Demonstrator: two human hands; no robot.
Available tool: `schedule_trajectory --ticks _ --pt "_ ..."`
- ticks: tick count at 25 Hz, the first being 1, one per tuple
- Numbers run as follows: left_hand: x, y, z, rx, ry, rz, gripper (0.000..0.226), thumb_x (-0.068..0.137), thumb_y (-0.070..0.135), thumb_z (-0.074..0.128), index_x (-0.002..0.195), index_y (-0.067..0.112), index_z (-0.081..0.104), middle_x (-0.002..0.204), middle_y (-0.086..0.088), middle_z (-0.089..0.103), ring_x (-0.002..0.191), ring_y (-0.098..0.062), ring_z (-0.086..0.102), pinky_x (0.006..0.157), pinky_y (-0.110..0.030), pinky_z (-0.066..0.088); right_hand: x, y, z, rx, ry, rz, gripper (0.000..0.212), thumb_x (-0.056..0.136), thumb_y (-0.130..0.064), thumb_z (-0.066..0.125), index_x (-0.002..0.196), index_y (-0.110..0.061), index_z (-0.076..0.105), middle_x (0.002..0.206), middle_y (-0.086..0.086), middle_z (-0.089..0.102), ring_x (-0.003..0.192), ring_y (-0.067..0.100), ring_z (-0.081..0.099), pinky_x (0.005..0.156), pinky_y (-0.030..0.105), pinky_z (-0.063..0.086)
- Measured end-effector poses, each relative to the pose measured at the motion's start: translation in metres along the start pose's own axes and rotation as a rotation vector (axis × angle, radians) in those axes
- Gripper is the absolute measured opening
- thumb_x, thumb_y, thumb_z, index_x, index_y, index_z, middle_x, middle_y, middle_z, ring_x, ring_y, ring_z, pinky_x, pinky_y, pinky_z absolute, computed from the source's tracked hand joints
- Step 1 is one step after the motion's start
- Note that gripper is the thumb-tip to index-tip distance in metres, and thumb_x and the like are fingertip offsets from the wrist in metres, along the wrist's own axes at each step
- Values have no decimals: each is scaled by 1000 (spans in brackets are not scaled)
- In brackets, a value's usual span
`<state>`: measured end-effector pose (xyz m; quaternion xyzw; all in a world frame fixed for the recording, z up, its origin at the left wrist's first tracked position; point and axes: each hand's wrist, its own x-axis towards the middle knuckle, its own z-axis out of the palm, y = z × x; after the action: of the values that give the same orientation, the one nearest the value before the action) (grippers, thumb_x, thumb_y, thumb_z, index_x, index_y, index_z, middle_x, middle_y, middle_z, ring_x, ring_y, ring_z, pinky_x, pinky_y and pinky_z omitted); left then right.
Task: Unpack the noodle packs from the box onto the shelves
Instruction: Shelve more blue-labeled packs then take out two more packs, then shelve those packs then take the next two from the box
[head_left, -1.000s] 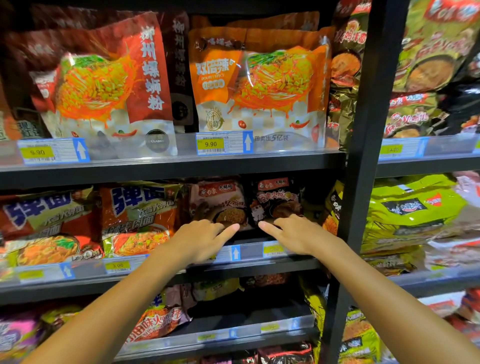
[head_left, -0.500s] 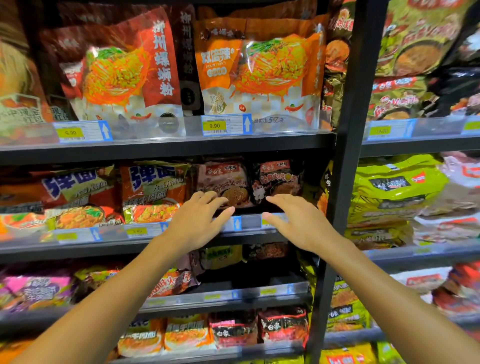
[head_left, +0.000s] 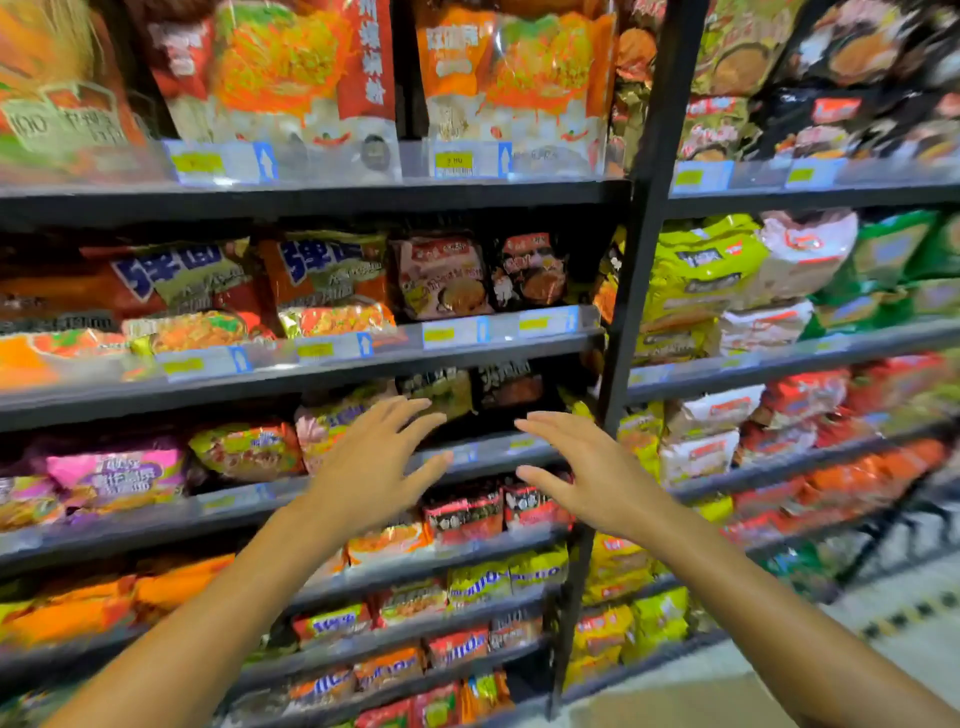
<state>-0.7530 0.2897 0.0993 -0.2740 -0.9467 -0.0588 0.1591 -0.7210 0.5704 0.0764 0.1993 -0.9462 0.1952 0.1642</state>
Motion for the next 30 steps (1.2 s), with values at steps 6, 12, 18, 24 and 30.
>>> schedule_trajectory --ticks 6,12,18,24,30 --pt "-89 27 63 -111 -199 72 84 90 76 12 142 24 51 152 1 44 143 -27 35 119 -45 27 -130 -24 46 -3 -160 154 66 94 -61 50 151 -29 38 157 -8 36 145 11 28 119 34 28" --pt "-151 75 128 -156 -356 77 82 90 79 14 147 29 43 159 2 32 150 -29 18 122 -50 16 -244 -16 60 24 -294 344 72 92 -67 47 154 -33 31 161 -9 27 150 14 18 123 34 19" --pt "-185 179 173 -256 -507 67 104 72 90 -3 153 33 29 164 7 13 152 -26 -5 123 -49 -1 -372 37 40 17 -450 557 84 86 -79 42 156 -40 18 165 -14 10 153 15 5 123 42 19" --pt "-198 350 223 -353 -667 159 116 61 96 -8 153 33 26 164 9 12 152 -21 -2 123 -42 4 -540 105 -20 15 -428 750 88 83 -85 39 155 -39 17 165 -7 18 152 22 15 123 40 20" --pt "-198 461 256 -389 -747 171 69 94 68 35 152 33 28 163 5 16 151 -22 3 121 -38 4 -615 164 -38 79 -462 789 118 64 -100 18 156 -27 25 162 -1 25 148 22 22 121 36 21"
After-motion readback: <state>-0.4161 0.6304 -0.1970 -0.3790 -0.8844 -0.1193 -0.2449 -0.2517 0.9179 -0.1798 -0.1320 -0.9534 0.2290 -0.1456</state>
